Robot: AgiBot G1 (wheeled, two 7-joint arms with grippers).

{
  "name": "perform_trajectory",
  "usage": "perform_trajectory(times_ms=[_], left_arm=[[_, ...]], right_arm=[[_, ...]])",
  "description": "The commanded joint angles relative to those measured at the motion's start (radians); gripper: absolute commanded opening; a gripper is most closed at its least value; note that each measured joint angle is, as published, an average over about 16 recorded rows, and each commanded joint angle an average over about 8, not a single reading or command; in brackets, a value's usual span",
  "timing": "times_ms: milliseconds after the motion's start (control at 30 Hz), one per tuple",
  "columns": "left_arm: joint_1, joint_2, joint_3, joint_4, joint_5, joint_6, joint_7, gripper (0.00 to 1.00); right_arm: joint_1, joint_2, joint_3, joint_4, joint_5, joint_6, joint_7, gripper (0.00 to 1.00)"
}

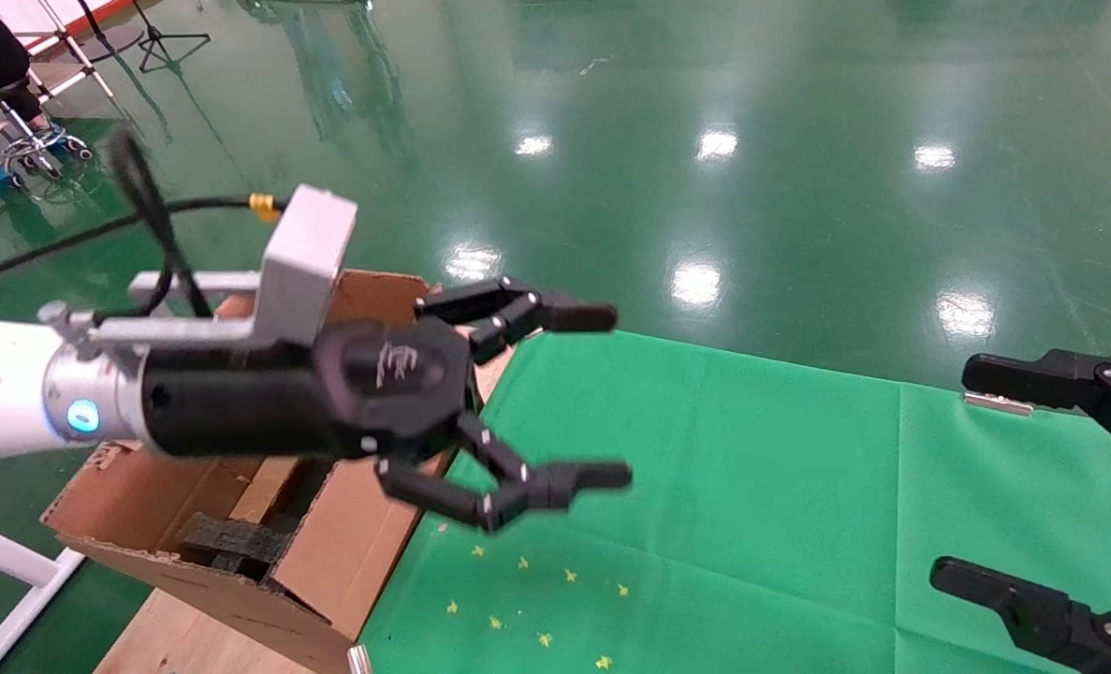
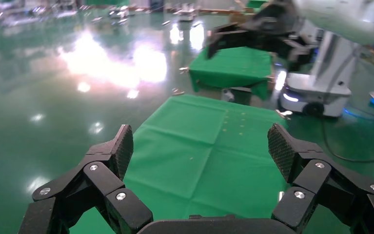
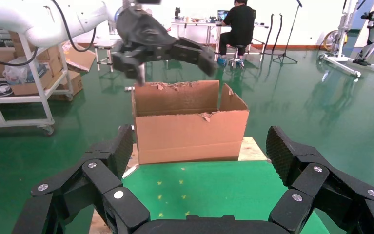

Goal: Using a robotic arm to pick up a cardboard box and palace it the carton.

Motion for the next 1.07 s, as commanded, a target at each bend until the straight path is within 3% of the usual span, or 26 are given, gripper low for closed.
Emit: perform_trajectory(times_ms=[33,367,1067], left_arm=[[0.025,0.0,-0.013,-0.035,-0.017,0.005,0.029,1.0],[0.088,0.0,-0.045,-0.123,-0.06,0.02,0.09,1.0],[0.071,0.001,-0.035,-0.097,-0.047,0.015,0.078,1.0]], right_arm=[[0.0,0.0,0.0,0.0,0.0,0.0,0.0,1.0],[0.0,0.0,0.0,0.0,0.0,0.0,0.0,1.0],[0.0,0.0,0.0,0.0,0.0,0.0,0.0,1.0]])
